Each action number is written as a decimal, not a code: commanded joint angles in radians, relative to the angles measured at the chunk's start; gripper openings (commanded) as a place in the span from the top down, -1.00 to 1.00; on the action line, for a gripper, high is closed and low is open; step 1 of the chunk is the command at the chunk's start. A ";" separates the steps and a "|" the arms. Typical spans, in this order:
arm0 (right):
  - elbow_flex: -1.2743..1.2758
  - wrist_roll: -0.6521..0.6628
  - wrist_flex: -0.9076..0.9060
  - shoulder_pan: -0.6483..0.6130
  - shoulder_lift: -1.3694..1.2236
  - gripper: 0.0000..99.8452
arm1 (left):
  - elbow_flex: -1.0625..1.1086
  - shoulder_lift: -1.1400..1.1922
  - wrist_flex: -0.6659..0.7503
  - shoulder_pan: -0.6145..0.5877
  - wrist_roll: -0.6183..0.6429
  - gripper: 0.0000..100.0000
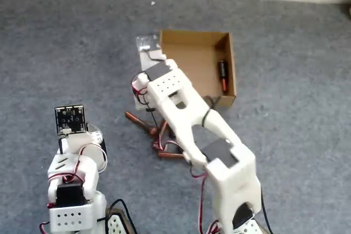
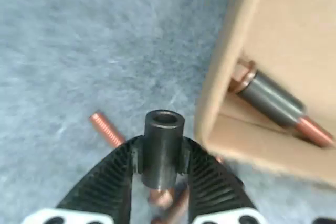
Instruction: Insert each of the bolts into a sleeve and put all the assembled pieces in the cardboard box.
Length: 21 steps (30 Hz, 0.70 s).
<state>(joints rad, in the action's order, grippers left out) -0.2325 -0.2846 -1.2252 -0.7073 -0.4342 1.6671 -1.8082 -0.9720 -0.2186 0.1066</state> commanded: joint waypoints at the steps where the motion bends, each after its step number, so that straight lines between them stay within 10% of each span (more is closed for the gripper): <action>1: 0.093 0.011 -0.028 0.008 0.263 0.99 | -0.030 -0.007 0.023 -0.007 0.008 0.99; 21: 0.881 0.043 0.219 0.268 1.007 0.99 | -0.033 -0.007 0.023 -0.007 0.008 0.99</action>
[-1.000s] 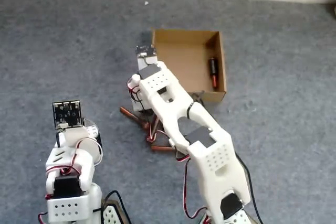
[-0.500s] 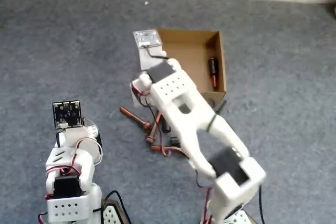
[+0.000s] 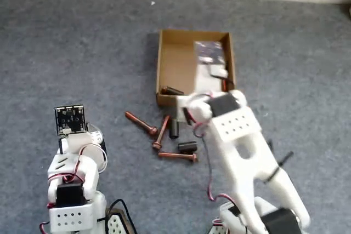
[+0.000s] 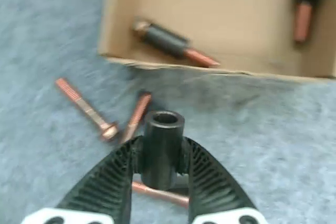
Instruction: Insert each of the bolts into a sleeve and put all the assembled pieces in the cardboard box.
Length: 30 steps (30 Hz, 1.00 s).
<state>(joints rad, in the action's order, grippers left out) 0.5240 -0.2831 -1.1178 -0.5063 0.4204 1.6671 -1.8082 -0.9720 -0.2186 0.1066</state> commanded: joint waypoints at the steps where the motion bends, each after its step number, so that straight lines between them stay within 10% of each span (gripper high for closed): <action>1: 0.168 0.066 0.140 0.073 0.186 0.99 | -0.033 -0.007 0.023 -0.007 0.008 0.99; 10: 0.519 0.100 0.429 0.179 0.423 0.99 | -0.039 -0.007 0.018 -0.010 0.003 0.99; 30: 0.731 0.100 0.685 0.272 0.456 0.99 | -0.285 0.004 -0.107 0.082 -0.448 0.98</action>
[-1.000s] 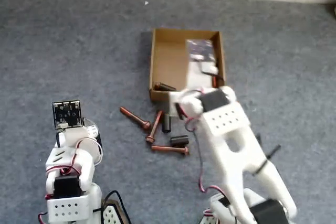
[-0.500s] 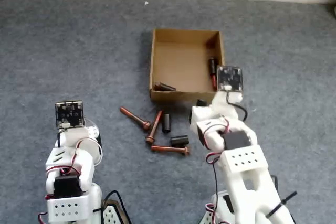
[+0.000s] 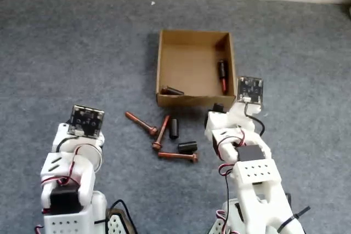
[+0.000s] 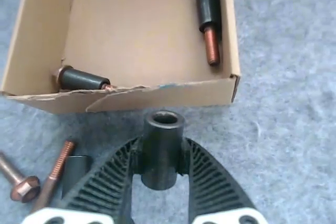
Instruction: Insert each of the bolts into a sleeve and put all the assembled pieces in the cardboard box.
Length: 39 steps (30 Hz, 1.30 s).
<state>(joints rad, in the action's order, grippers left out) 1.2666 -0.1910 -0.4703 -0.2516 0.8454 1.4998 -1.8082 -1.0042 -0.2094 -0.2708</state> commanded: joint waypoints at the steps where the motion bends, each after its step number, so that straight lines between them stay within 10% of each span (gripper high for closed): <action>1: -0.012 0.008 0.038 0.018 0.030 0.99 | -0.133 0.004 -0.097 0.091 -0.072 0.98; 21: -0.010 0.009 0.033 0.019 0.024 0.99 | -0.228 0.021 -0.201 0.232 -0.103 0.98; 39: -0.012 0.009 0.035 0.061 0.024 0.99 | -0.636 0.900 -0.193 0.229 -0.353 0.98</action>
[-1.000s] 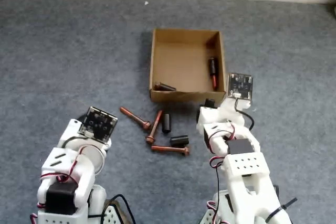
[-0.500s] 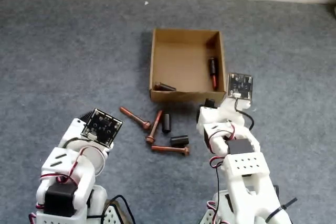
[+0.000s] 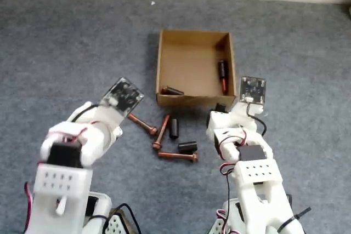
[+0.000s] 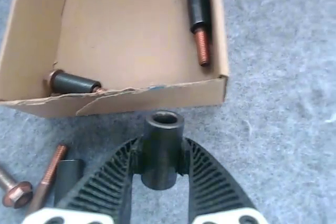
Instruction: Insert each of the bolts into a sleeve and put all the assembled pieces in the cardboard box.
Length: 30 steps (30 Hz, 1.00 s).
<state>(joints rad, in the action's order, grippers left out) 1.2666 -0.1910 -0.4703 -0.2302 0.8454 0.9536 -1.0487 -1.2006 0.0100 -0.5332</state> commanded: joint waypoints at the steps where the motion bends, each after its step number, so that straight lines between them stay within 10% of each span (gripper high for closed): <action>1: -0.012 0.009 0.035 0.042 0.024 0.99 | -0.104 0.171 0.000 0.012 -0.118 0.98; 16: -0.016 0.009 0.035 0.062 0.025 0.99 | -0.294 0.645 -0.005 0.015 -0.623 0.74; 30: -0.019 0.009 0.035 0.062 0.025 0.99 | -0.512 1.029 0.002 0.225 -0.710 0.74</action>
<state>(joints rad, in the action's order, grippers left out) 1.2666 -0.1910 -0.4703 -0.1811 0.8454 0.5332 -0.0836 -1.1991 0.1772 -1.2267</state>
